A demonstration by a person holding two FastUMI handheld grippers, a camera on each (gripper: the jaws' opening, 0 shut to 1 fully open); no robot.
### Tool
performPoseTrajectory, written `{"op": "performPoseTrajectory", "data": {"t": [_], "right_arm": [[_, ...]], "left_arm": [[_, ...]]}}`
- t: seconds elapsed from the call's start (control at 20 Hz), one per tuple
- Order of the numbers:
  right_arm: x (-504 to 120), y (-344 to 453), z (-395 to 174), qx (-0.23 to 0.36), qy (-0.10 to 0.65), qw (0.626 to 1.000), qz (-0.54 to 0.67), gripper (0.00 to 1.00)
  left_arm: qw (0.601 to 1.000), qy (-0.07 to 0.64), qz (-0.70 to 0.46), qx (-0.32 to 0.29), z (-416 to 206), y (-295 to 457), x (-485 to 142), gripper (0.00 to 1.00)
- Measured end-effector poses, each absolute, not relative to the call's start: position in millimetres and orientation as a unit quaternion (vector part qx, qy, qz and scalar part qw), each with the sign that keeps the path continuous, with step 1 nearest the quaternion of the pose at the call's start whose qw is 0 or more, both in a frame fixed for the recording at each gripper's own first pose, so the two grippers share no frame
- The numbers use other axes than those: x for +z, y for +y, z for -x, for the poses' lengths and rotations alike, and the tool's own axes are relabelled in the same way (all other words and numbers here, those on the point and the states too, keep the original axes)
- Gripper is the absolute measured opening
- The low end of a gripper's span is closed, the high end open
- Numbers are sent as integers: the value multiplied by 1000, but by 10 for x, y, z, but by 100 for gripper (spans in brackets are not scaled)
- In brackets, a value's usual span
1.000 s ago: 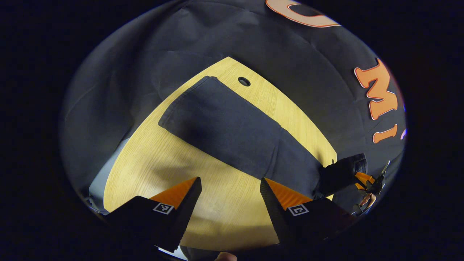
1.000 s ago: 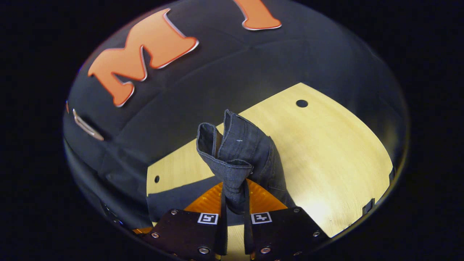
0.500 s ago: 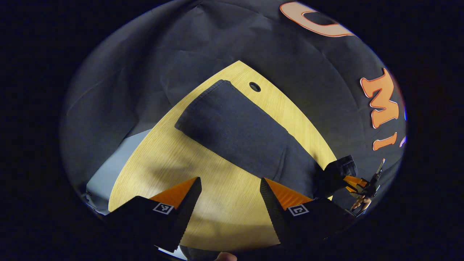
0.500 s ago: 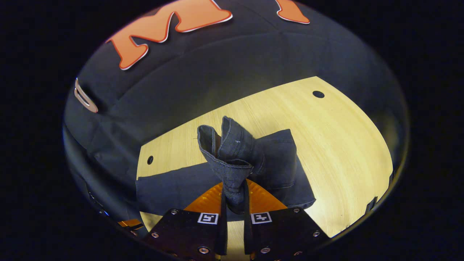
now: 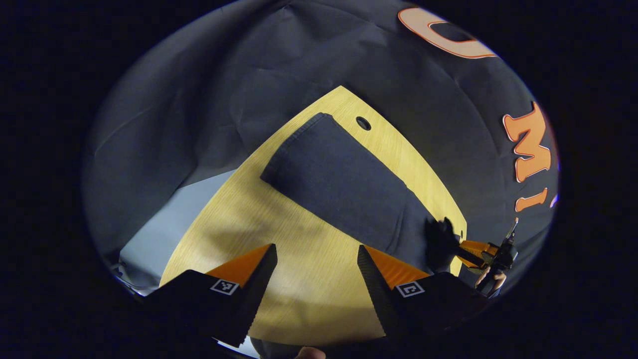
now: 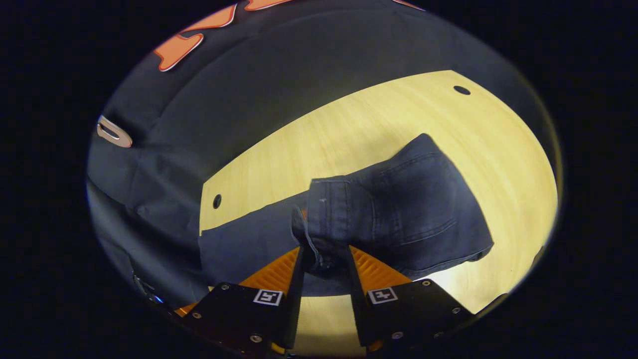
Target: Grasp the waist and the cuffs of the jeans and fold them to make the two legs overlap; first hold the waist and fold one-third of the jeans toward the cuffs, then hold the cuffs and fold the remaining one-third in the same direction to finish folding.
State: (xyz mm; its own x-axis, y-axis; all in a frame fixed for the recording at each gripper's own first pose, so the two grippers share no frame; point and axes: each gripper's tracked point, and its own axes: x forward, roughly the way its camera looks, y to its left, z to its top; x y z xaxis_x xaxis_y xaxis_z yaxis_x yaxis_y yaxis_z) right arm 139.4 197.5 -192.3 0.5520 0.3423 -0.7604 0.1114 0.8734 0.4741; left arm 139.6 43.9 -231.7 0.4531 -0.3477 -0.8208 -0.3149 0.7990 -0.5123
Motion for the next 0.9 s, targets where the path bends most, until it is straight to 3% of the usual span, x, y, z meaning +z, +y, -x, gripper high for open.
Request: {"op": "performPoseTrajectory", "data": {"t": [0.1, 0.15, 0.2, 0.25, 0.3, 0.35, 0.45, 0.55, 0.6, 0.65, 0.9], "right_arm": [[-1899, 1955, -1418, 67, 462, 850, -243, 60], [-1883, 1919, -1432, 64, 458, 853, -243, 58], [-1882, 1883, -1445, 61, 453, 856, -243, 70], [-1863, 1838, -1464, 59, 448, 858, -243, 68], [-1843, 1809, -1472, 56, 443, 862, -241, 81], [-1807, 1772, -1486, 54, 434, 867, -237, 88], [-1736, 1737, -1439, 53, 424, 874, -231, 94], [-1663, 1682, -1384, 49, 414, 881, -225, 98], [-1623, 1648, -1353, 47, 407, 885, -222, 89], [-1582, 1626, -1317, 46, 402, 888, -220, 99], [-1367, 1432, -1108, 34, 377, 900, -216, 99]], "left_arm": [[792, 523, 314, -5, -1399, 468, -2298, 98], [792, 524, 312, -2, -1401, 487, -2308, 98], [792, 526, 310, 3, -1422, 503, -2325, 98], [790, 529, 311, 8, -1442, 510, -2350, 98], [787, 532, 312, 13, -1483, 519, -2378, 98], [785, 535, 312, 19, -1512, 547, -2383, 98], [773, 550, 314, 33, -1672, 649, -2495, 98], [759, 572, 310, 44, -1812, 728, -2659, 98], [752, 583, 303, 51, -1858, 768, -2739, 98], [746, 592, 299, 60, -1890, 807, -2790, 98], [733, 624, 249, 104, -2212, 972, -3016, 98]]}}
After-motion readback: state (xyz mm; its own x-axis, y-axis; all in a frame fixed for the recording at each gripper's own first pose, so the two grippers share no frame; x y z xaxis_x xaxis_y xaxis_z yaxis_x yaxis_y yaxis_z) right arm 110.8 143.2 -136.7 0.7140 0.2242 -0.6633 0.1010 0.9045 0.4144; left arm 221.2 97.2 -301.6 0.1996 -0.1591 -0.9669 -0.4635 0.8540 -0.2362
